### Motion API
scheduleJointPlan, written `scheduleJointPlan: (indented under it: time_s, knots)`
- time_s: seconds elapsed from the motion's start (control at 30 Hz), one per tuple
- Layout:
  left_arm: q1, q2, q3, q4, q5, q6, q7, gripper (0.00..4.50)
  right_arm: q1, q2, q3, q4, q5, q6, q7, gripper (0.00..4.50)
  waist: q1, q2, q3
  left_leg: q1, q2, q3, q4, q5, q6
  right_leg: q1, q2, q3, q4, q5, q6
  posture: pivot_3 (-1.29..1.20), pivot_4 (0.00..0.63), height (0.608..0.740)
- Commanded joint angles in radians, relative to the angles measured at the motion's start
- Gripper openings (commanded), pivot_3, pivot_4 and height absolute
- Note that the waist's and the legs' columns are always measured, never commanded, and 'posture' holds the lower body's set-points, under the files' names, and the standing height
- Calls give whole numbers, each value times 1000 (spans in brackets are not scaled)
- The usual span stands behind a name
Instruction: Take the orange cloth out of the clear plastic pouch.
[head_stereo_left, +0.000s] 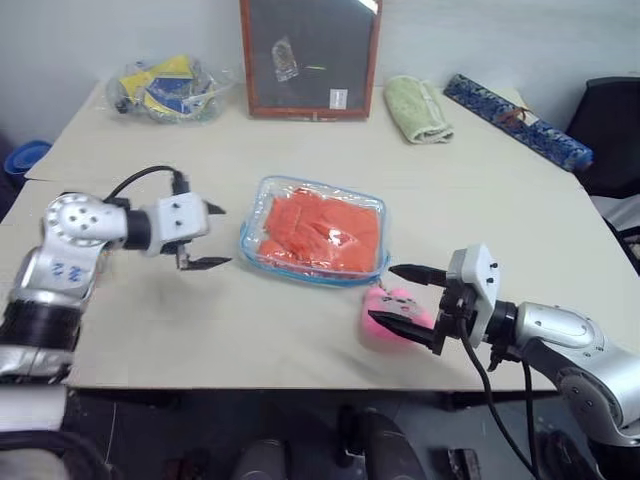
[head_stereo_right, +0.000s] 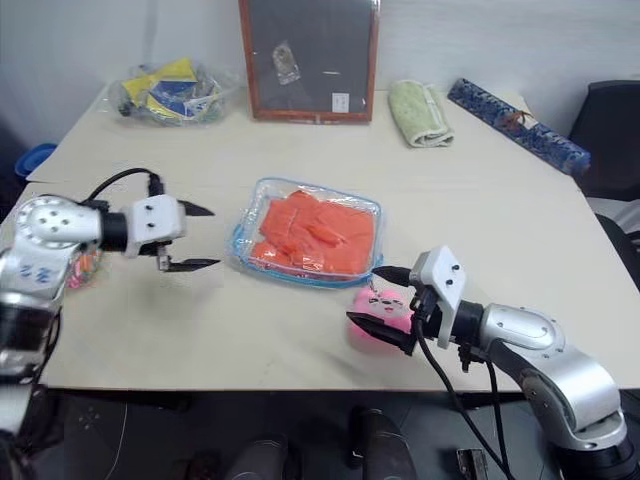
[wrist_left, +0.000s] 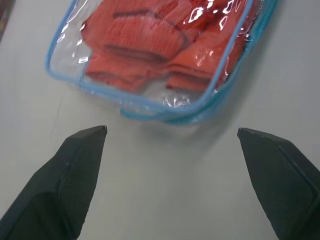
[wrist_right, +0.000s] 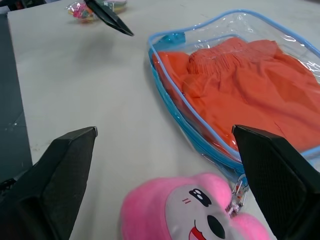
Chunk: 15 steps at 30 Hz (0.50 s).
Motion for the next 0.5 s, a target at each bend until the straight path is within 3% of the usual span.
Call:
scheduleJointPlan:
  time_s: [0.03,0.5]
  knots:
    - [-66,-47,-43,112,26,-133,-64,4460,20,-6,5,-57,-18,-18,-12,4500,-4,0,0,0,0,1,0,-1,0,0,2,1,-1,0,0,0,150,740]
    - [-195,-88,-76,355,82,-336,-150,4460,91,36,-14,-122,-21,-12,-108,4500,-8,0,0,2,1,4,1,-1,-1,0,6,4,0,0,0,0,150,740]
